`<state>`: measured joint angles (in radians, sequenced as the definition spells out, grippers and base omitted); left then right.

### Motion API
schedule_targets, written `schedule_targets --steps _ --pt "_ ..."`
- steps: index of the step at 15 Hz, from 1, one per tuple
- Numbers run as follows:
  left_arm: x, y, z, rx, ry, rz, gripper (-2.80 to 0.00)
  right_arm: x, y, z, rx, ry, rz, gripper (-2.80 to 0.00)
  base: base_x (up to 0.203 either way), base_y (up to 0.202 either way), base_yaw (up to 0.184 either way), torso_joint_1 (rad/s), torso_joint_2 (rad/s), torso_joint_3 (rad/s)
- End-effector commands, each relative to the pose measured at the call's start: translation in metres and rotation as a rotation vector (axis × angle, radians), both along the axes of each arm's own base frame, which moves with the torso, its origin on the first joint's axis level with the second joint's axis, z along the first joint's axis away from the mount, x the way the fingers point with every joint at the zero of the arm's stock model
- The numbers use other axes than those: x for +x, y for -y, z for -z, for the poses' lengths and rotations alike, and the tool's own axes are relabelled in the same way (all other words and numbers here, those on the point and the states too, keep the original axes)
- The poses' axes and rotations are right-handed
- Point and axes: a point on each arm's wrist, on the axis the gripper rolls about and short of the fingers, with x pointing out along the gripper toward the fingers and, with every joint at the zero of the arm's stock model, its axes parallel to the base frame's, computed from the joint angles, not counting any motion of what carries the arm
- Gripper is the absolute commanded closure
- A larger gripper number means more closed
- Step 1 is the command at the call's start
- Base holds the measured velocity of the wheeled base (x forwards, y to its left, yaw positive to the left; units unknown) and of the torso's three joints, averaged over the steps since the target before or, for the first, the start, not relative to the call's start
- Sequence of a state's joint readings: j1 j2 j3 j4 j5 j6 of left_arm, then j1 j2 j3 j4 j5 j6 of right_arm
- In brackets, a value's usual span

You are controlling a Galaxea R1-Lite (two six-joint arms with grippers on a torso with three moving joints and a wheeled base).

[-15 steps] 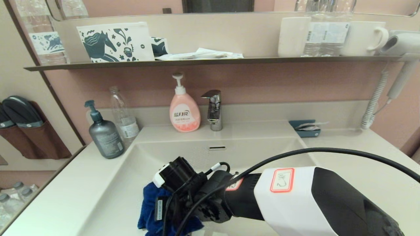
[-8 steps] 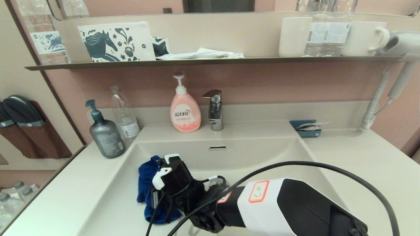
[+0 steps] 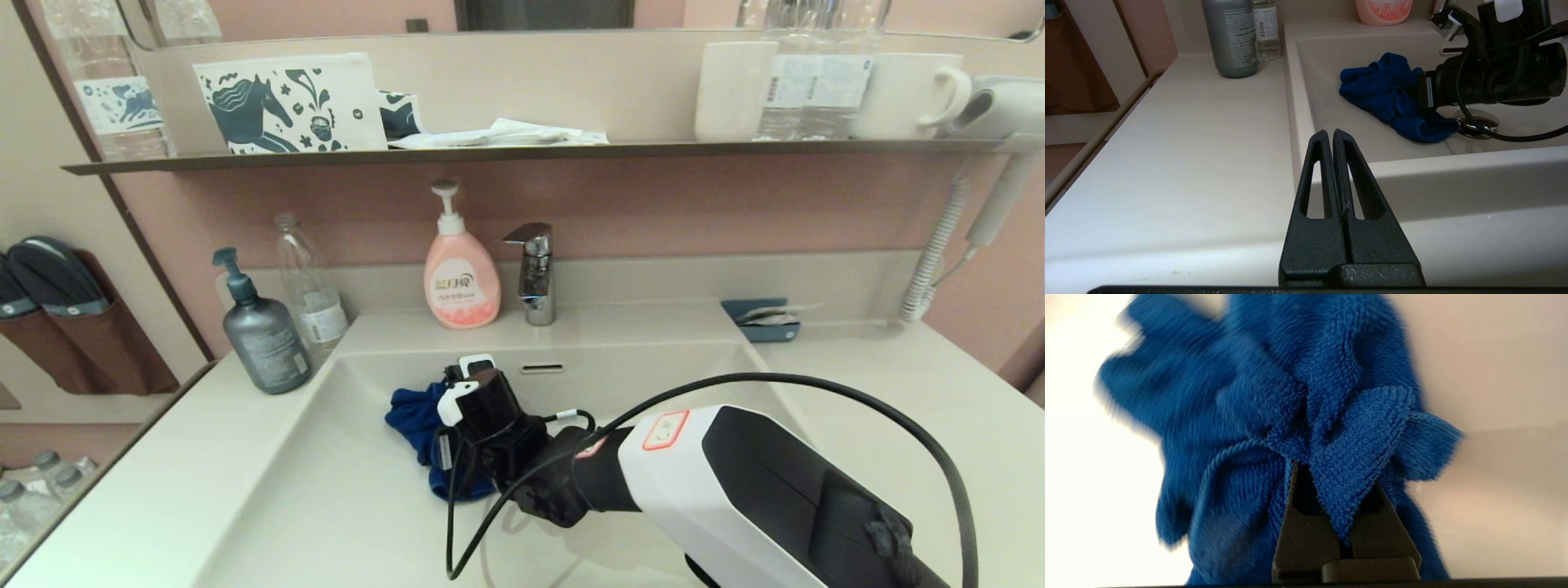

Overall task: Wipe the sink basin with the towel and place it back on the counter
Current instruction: Wipe the sink

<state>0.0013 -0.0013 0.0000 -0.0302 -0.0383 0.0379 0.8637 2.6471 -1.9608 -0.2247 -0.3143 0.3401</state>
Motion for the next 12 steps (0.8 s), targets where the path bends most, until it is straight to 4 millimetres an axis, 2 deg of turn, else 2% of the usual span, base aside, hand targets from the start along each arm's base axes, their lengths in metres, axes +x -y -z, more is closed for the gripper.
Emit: schedule_targets --steps 1,3,7,12 --pt "0.0 0.0 0.0 0.0 -0.001 0.0 0.0 0.011 0.013 -0.01 -0.019 0.034 0.064 0.0 0.0 0.0 0.0 0.0 0.0 0.0" --pt "0.0 0.0 0.0 0.0 -0.002 0.0 0.0 0.014 0.025 -0.007 -0.077 0.035 0.108 0.0 0.0 0.0 0.0 0.0 0.0 0.0" --pt "0.0 0.0 0.0 0.0 -0.001 0.0 0.0 0.03 0.065 -0.014 -0.165 0.037 0.196 0.0 0.0 0.0 0.0 0.0 0.0 0.0" --pt "0.0 0.0 0.0 0.0 -0.001 0.0 0.0 0.034 0.118 -0.027 -0.247 0.007 0.282 0.0 0.0 0.0 0.0 0.0 0.0 0.0"
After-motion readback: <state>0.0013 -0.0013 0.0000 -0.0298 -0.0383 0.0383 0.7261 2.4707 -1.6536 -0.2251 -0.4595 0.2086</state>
